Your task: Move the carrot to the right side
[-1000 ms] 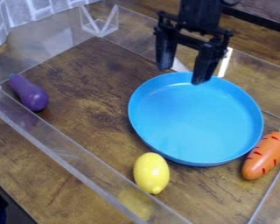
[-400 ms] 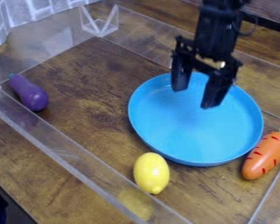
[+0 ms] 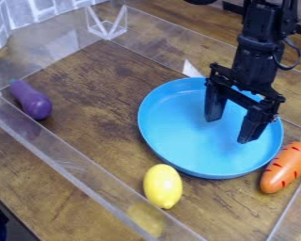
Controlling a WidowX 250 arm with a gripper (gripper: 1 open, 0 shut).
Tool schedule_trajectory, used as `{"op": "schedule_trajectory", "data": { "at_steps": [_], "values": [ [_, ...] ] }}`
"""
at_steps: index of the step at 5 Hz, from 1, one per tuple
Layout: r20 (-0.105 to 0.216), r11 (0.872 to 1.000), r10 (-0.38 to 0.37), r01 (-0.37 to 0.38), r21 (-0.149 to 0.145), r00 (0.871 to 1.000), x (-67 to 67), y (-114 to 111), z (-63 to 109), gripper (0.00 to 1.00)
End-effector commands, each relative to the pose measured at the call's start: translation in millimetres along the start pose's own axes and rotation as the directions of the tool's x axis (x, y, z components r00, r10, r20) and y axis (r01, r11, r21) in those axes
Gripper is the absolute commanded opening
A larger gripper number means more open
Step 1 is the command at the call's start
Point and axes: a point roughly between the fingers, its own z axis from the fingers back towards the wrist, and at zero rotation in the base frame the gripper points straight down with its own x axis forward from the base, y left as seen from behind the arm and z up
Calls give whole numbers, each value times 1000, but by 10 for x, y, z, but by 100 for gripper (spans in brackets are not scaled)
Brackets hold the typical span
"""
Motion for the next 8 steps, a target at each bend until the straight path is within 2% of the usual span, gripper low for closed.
{"op": "schedule_trajectory", "data": {
  "at_steps": [1,2,4,5,6,7,8],
  "values": [
    [83,1000,-19,17,22,996,-51,-122,330,100],
    [97,999,26,-28,23,995,-100,-142,513,100],
    [137,992,122,-125,20,983,-227,-200,853,100],
    [99,995,97,-99,17,990,-240,-189,827,100],
    [56,997,72,-73,13,996,-349,-109,739,100],
    [29,998,58,-58,-3,998,-448,-15,667,100],
    [34,1000,8,-8,7,999,-398,-21,702,100]
  ]
}}
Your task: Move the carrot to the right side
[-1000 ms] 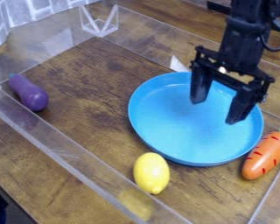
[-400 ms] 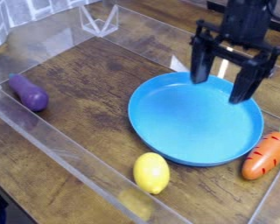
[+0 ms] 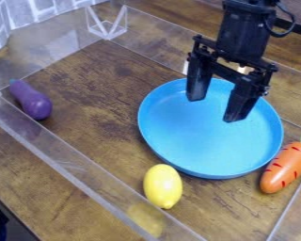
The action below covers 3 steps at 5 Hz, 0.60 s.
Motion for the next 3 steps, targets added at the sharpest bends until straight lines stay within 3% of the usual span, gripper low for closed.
{"op": "schedule_trajectory", "data": {
  "at_steps": [1,2,3],
  "values": [
    [95,996,-83,81,30,992,17,-44,283,100],
    [88,988,-152,149,44,984,48,-65,238,100],
    [92,991,-135,132,36,987,185,-27,166,100]
  ]
}}
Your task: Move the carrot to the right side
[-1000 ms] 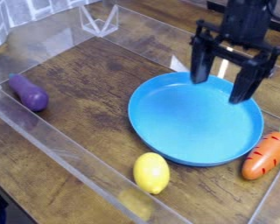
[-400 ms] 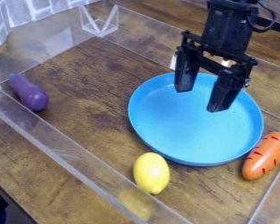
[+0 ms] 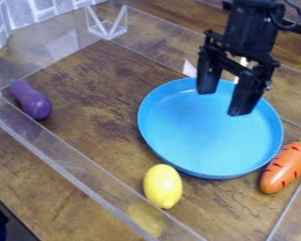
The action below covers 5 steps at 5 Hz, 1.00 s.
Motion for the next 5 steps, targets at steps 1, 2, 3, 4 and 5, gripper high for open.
{"op": "schedule_trajectory", "data": {
  "at_steps": [1,2,3,4,5],
  "values": [
    [76,1000,24,-25,10,997,164,-2,181,100],
    [81,996,89,-89,-1,993,110,-20,228,100],
    [98,992,125,-125,-6,987,25,-53,312,100],
    [118,987,162,-162,-12,980,54,-129,380,100],
    [123,982,187,-186,-20,975,117,-197,387,100]
  ]
}}
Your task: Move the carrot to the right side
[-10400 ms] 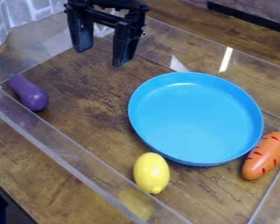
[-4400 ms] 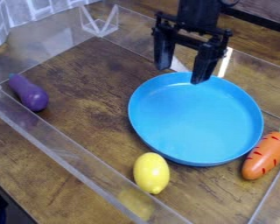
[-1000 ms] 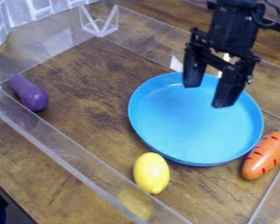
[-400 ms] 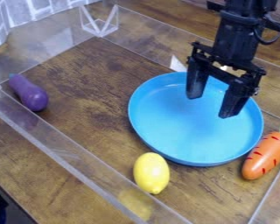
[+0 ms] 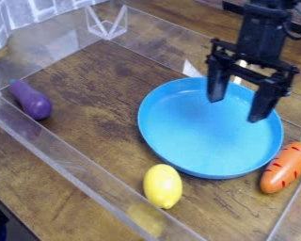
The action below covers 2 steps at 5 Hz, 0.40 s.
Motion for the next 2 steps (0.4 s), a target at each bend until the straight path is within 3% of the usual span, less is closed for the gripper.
{"op": "schedule_trajectory", "data": {
  "at_steps": [1,2],
  "values": [
    [87,999,32,-32,-7,996,-37,-89,348,100],
    [80,998,63,-63,2,995,-117,-56,415,100]
  ]
}}
